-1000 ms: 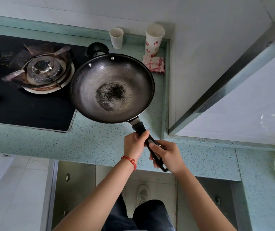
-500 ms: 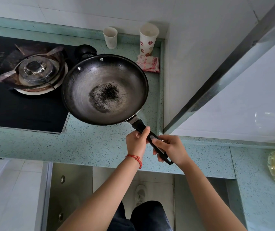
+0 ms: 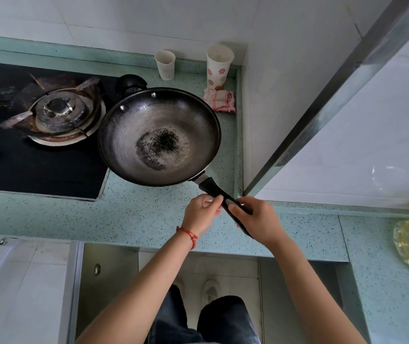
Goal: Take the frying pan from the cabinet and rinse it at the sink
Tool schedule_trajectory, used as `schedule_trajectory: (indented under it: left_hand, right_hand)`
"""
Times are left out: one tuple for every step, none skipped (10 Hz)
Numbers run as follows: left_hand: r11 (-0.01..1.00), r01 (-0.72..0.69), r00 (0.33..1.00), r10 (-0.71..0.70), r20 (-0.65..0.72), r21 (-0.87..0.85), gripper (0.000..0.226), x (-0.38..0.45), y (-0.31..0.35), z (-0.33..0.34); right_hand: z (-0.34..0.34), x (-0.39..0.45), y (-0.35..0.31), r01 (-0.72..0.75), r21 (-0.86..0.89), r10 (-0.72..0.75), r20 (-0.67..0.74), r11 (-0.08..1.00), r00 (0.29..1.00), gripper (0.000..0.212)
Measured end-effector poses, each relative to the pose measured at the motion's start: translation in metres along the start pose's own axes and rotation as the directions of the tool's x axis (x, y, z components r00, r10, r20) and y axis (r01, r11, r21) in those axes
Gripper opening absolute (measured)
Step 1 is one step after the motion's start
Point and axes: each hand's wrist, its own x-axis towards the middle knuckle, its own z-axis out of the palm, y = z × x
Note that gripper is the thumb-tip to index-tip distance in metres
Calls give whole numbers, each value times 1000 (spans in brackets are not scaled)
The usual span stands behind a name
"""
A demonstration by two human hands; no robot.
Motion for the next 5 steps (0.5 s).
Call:
schedule_trajectory:
  left_hand:
    - [943, -104, 994, 90, 59, 315, 41, -9, -4, -17]
    - [742, -303, 950, 289, 123, 598, 49, -16, -10, -34]
    - [427, -386, 889, 410, 206, 818, 60, -25, -18, -55]
    - [252, -427, 828, 494, 264, 868, 70, -35, -25, -76]
    - [190, -450, 811, 495, 311, 872, 69, -48, -30, -88]
  right_hand:
    - [1, -10, -4, 6, -131, -23, -129, 991, 991, 33]
    - [2, -20, -4, 11, -157, -47, -228, 987, 972, 39]
    - [7, -36, -4, 14, -227, -79, -277, 974, 958, 38]
    - [16, -55, 0, 33, -342, -159, -346, 939, 925, 37]
    - [26, -73, 3, 19, -422, -192, -372, 906, 908, 38]
